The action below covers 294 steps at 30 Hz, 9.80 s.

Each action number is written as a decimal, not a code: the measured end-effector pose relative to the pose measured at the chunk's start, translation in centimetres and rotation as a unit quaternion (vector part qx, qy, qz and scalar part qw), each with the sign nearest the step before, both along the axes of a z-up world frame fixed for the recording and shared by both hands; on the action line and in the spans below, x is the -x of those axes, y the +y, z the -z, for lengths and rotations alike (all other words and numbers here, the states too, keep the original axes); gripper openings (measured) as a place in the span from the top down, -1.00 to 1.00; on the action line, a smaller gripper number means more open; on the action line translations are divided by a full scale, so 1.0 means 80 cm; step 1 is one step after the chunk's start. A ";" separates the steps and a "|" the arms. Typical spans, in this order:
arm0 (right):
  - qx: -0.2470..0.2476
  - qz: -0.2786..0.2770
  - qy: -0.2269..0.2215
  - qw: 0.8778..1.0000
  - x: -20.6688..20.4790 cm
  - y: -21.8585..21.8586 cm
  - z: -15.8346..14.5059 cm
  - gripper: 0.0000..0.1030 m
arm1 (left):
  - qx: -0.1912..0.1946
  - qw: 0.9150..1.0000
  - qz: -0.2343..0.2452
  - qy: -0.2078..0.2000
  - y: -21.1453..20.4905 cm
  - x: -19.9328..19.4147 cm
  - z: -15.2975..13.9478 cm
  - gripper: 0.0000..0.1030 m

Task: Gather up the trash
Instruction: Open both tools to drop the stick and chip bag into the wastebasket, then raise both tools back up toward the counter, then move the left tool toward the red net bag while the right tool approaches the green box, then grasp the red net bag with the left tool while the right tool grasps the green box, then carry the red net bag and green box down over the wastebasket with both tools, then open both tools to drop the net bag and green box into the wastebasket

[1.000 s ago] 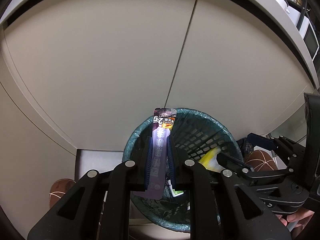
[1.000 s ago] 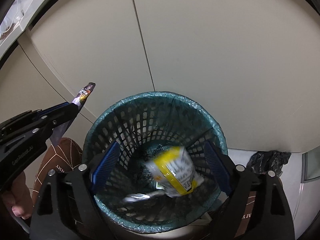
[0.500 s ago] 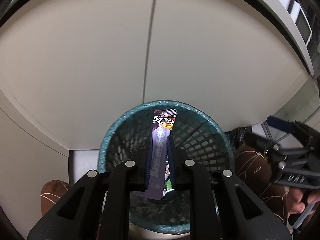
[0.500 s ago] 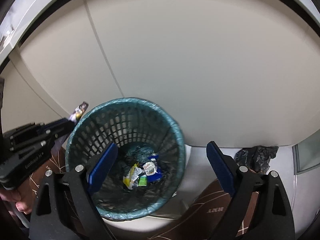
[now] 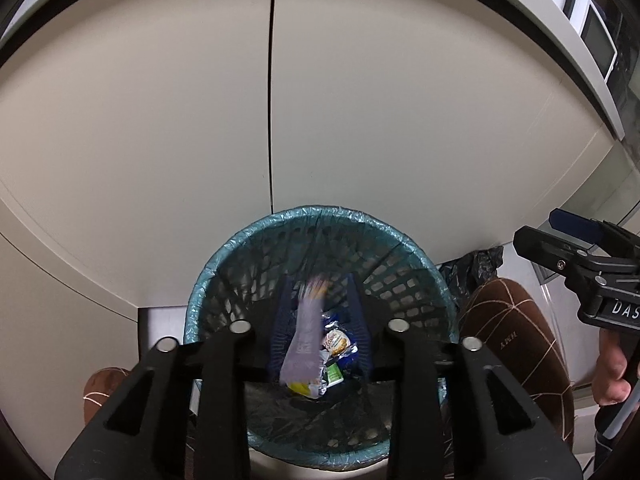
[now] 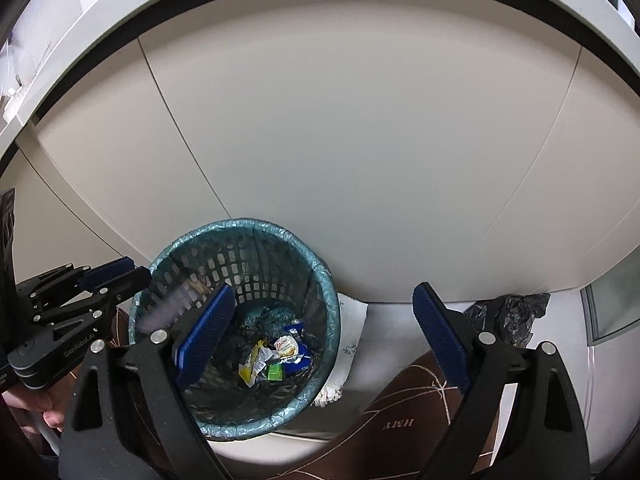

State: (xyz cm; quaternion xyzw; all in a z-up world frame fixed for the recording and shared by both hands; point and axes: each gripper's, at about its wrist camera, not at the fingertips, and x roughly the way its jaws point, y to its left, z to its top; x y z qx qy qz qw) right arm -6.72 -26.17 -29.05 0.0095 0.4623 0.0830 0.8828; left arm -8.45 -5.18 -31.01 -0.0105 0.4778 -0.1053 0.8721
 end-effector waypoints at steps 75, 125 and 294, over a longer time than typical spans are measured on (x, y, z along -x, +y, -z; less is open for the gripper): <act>0.029 0.047 -0.140 0.989 -0.272 -0.017 -0.312 -0.85 | -0.004 0.991 -0.066 -0.118 0.014 -0.253 -0.306 -0.88; 0.054 0.105 -0.047 0.992 -0.443 -0.023 -0.284 0.11 | -0.035 0.996 -0.023 -0.073 -0.013 -0.307 -0.289 0.61; 0.022 -0.052 0.004 0.998 0.015 0.112 0.044 0.11 | -0.027 0.997 -0.069 -0.003 0.062 -0.020 0.007 -0.89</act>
